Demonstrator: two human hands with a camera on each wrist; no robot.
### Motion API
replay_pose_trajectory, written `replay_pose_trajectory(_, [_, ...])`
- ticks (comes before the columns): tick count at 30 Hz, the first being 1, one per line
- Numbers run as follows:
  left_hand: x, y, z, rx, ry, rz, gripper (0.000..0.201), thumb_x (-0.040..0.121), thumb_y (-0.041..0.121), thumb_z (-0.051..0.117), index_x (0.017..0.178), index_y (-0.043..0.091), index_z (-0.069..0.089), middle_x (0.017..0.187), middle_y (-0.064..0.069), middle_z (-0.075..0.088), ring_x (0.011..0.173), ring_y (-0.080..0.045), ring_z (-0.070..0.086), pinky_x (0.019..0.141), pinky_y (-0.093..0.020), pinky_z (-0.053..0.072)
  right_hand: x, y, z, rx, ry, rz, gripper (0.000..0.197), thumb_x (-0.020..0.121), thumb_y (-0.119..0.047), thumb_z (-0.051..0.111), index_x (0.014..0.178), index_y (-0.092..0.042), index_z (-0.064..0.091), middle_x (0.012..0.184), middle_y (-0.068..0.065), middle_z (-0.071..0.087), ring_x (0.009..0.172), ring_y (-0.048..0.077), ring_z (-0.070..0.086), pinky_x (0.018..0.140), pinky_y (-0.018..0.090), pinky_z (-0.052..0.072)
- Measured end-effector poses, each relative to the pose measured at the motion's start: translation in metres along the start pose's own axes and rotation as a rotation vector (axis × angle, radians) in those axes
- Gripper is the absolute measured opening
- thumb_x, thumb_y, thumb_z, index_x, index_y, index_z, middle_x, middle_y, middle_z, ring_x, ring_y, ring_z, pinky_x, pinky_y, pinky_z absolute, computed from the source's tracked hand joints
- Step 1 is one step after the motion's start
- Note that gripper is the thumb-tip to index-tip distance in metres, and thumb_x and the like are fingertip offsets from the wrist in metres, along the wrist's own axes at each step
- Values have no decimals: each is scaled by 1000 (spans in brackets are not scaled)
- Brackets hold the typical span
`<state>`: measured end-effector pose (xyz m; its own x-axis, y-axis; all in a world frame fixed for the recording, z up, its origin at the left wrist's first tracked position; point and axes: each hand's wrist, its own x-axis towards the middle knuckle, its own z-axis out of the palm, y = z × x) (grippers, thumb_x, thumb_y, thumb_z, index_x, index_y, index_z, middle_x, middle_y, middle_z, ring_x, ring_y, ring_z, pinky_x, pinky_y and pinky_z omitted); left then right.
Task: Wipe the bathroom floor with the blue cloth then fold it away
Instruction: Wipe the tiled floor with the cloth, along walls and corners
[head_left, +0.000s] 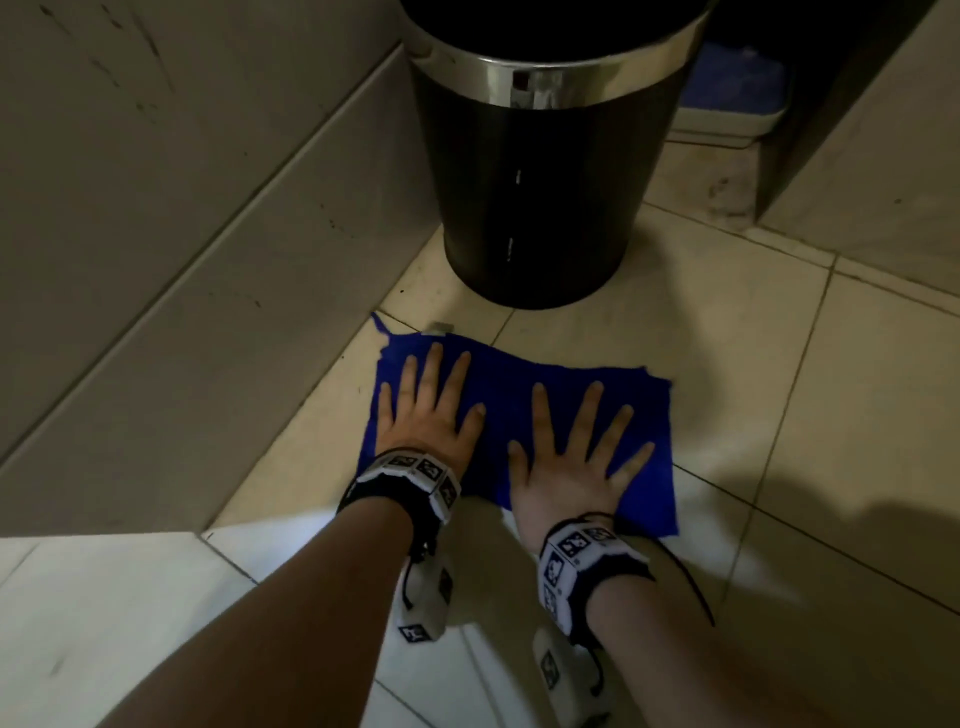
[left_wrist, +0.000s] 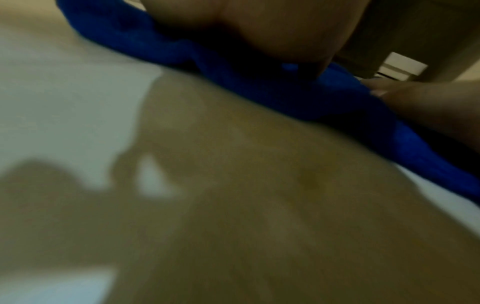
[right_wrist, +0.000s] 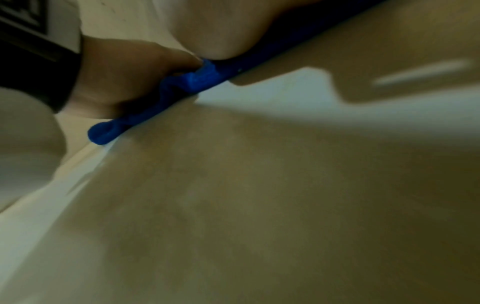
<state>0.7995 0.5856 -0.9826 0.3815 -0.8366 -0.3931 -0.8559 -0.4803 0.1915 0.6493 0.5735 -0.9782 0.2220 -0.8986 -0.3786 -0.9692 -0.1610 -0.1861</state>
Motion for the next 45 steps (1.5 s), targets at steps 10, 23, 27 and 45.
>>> replay_pose_trajectory(10, [38, -29, -20, -3, 97, -102, 67, 97, 57, 24, 151, 43, -14, 159, 11, -23, 147, -16, -20, 118, -44, -13, 29, -50, 3, 27, 5, -71, 72, 96, -61, 19, 147, -40, -28, 151, 14, -42, 137, 47, -34, 106, 70, -16])
replay_pose_trajectory(23, [69, -14, -28, -148, 206, -149, 77, 73, 57, 37, 143, 29, 21, 162, 9, -14, 148, -14, -8, 120, -44, -8, 43, -56, 12, 102, 141, -60, 74, 82, -57, 26, 153, -37, 26, 162, 17, 10, 146, 49, 7, 110, 72, -1])
replay_pose_trajectory(27, [74, -10, -27, -173, 265, -164, 67, 76, 52, 46, 136, 25, 31, 162, 11, -5, 149, -14, -2, 120, -43, -6, 50, -60, 15, 72, 166, -53, 74, 81, -55, 28, 153, -36, 26, 162, 17, 10, 146, 49, 8, 110, 73, -1])
replay_pose_trajectory(45, [9, 37, -15, -123, -1, 96, 77, 85, 40, 54, 151, 32, 14, 161, 14, -14, 148, -17, -13, 118, -51, -13, 2, 14, 27, -8, 223, -187, 70, 82, -57, 34, 146, -29, 42, 155, 9, 36, 140, 39, 30, 113, 61, 7])
